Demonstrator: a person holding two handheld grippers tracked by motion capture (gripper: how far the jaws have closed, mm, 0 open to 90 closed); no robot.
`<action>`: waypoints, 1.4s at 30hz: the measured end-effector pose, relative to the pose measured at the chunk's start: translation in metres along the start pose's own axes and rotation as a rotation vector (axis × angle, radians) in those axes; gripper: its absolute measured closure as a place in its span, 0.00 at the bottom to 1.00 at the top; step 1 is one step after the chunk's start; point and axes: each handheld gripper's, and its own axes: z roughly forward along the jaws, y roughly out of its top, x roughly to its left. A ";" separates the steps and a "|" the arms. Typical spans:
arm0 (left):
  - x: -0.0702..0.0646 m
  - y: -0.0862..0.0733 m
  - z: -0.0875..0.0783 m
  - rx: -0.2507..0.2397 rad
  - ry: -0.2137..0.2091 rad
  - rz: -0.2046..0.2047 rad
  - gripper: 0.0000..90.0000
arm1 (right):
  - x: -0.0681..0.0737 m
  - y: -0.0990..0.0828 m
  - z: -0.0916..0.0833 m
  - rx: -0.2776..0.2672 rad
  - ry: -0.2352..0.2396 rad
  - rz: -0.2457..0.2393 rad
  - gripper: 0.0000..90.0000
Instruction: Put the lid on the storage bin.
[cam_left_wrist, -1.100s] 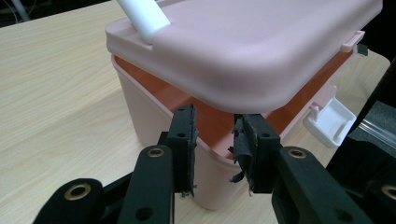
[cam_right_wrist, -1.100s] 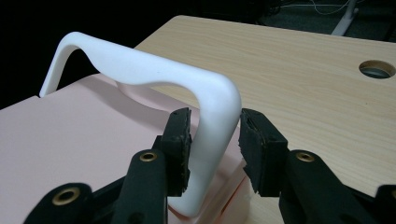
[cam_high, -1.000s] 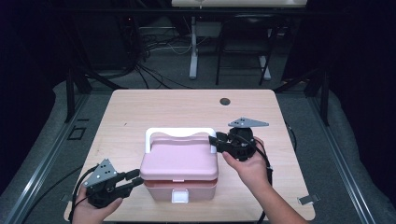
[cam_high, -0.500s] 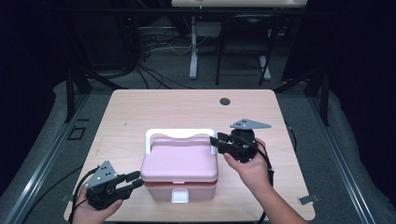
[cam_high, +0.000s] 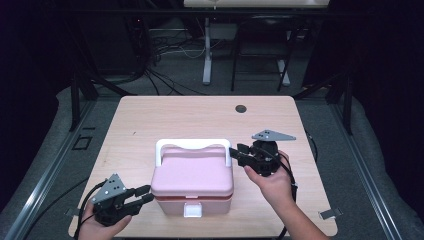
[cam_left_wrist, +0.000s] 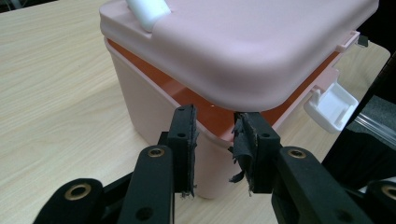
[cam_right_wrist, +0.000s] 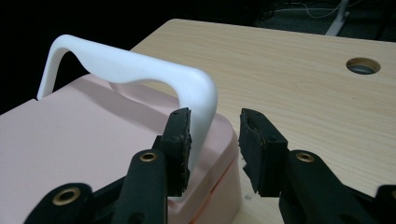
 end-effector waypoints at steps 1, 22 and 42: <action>0.000 0.000 0.000 0.002 -0.001 0.004 0.76 | 0.000 0.000 -0.001 0.004 -0.001 0.008 0.71; -0.001 -0.007 -0.001 0.012 -0.004 -0.005 0.77 | -0.005 -0.005 -0.006 0.004 -0.017 0.003 0.70; 0.003 -0.015 -0.001 0.044 0.002 -0.023 0.77 | -0.008 -0.012 -0.004 0.004 -0.019 0.022 0.70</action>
